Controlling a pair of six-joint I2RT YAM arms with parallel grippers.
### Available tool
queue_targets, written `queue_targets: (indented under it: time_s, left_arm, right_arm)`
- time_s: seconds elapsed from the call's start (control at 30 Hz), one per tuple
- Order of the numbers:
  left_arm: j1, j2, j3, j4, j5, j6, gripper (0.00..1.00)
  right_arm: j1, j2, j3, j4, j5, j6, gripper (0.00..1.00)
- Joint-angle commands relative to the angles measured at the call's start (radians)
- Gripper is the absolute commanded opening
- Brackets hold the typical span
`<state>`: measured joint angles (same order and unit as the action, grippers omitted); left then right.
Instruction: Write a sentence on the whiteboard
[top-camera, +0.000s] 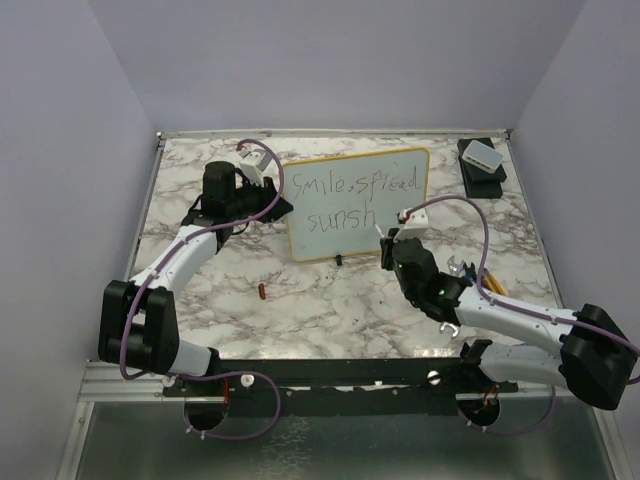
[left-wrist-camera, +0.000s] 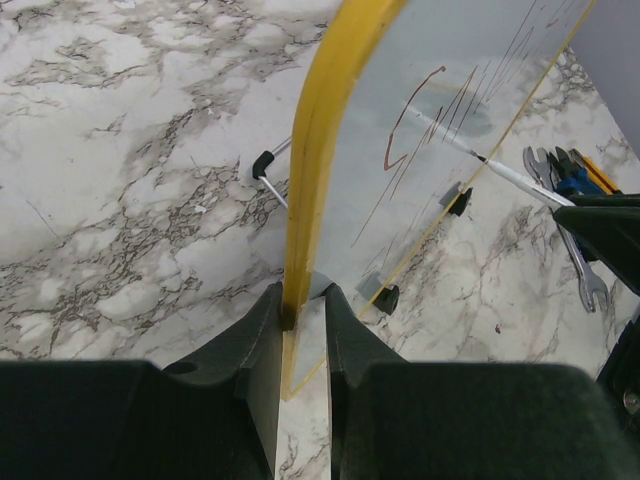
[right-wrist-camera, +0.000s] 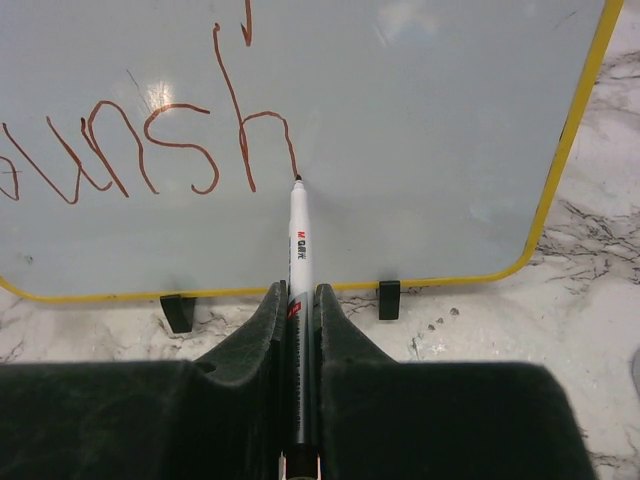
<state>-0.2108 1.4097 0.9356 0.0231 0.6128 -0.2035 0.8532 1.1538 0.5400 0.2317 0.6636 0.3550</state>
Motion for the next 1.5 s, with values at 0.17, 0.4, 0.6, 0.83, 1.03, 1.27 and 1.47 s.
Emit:
queue_targets:
  time_s: [0.17, 0.4, 0.6, 0.83, 1.03, 1.27, 1.47]
  left_arm:
    - [-0.01, -0.018, -0.001, -0.022, -0.034, 0.004, 0.09]
    - [-0.009, -0.021, -0.003, -0.021, -0.035, 0.002, 0.09]
    - [-0.009, -0.02, -0.003, -0.021, -0.033, 0.001, 0.09]
    - [-0.01, -0.018, -0.002, -0.021, -0.03, 0.001, 0.09]
    - [-0.01, -0.017, -0.003, -0.021, -0.032, 0.003, 0.09]
    - [-0.01, -0.019, -0.001, -0.021, -0.03, 0.001, 0.09]
    - [-0.009, -0.02, -0.001, -0.021, -0.028, 0.002, 0.09]
  right_arm:
    - [-0.008, -0.116, 0.002, -0.032, 0.003, -0.013, 0.01]
    - [-0.045, -0.127, -0.007, -0.003, -0.033, -0.026, 0.01]
    - [-0.087, -0.115, -0.009, 0.027, -0.071, -0.044, 0.01]
    - [-0.102, -0.083, -0.012, 0.071, -0.103, -0.064, 0.01]
    - [-0.117, -0.066, -0.019, 0.063, -0.103, -0.039, 0.01]
    - [-0.117, -0.086, -0.056, -0.016, -0.114, 0.051, 0.01]
    - [-0.117, -0.089, -0.087, -0.049, -0.144, 0.122, 0.01]
